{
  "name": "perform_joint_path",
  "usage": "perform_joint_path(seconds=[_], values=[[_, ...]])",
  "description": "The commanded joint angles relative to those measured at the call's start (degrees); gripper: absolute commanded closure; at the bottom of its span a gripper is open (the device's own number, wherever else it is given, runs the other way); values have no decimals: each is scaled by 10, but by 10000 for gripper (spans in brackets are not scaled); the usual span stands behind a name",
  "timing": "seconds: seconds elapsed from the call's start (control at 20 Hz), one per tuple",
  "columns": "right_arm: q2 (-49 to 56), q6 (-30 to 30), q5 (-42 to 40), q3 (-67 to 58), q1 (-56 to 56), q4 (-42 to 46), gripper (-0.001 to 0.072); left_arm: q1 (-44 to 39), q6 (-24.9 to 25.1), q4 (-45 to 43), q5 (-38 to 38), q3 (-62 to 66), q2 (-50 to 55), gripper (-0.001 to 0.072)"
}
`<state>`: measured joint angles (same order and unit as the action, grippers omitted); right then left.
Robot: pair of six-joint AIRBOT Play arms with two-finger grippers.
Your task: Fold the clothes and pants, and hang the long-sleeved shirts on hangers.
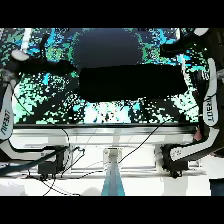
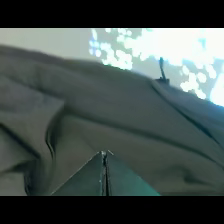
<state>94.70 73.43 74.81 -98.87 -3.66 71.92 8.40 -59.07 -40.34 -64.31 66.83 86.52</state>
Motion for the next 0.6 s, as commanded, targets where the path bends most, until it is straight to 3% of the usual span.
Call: perform_joint_path(seconds=[0.0, 0.05, 0.2, 0.35, 0.45, 0.5, 0.55], values=[[-35, -21, -11, 38, -21, -1, 694, 31, 17, 11, 38, -111, -9, 77], [-38, -20, -20, 38, -21, -2, 694, 23, 21, 24, 47, -129, 1, 1], [-40, -20, -32, 38, -20, -39, 694, -15, 71, 64, 57, -136, 42, 5], [-40, -20, -38, 38, -20, -64, 694, -62, 76, 111, 106, -136, 80, 50], [-40, -20, -38, 38, -20, -66, 694, -80, 77, 169, 131, -135, 95, 269], [-40, -20, -38, 38, -20, -66, 694, -81, 78, 195, 137, -133, 96, 449], [-39, -20, -38, 38, -20, -68, 694, -82, 91, 203, 134, -126, 95, 686]])
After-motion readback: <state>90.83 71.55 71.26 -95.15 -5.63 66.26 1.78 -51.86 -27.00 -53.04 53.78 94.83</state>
